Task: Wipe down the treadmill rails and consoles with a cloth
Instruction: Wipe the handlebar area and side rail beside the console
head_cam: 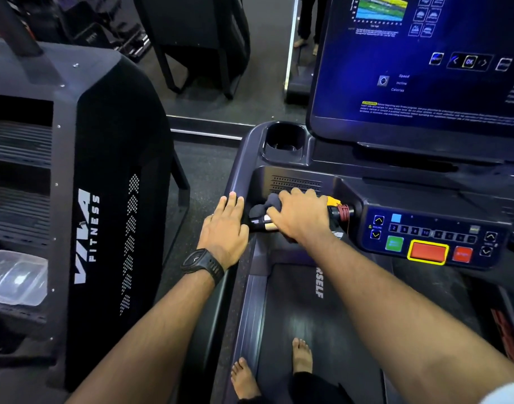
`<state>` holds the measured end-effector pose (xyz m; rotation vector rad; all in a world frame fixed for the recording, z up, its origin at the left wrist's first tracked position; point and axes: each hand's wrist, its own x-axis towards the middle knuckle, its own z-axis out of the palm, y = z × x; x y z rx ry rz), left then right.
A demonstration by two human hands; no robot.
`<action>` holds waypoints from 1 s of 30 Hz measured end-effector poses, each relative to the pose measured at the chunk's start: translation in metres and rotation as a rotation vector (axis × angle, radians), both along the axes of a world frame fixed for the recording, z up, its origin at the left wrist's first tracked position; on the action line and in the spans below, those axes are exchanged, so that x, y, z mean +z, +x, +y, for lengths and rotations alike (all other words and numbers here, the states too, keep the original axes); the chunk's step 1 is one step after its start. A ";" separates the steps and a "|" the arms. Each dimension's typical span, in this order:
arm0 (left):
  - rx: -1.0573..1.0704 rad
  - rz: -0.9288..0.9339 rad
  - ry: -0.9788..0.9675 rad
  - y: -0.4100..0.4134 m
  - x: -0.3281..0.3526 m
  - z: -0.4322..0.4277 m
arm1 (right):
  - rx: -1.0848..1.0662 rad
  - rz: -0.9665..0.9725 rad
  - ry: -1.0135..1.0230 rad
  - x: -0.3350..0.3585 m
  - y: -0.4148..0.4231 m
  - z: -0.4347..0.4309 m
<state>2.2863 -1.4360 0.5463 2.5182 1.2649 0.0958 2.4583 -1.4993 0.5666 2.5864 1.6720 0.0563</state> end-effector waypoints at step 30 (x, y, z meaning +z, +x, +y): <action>0.023 -0.026 -0.025 -0.001 0.006 -0.005 | 0.224 -0.168 0.146 -0.016 0.037 -0.041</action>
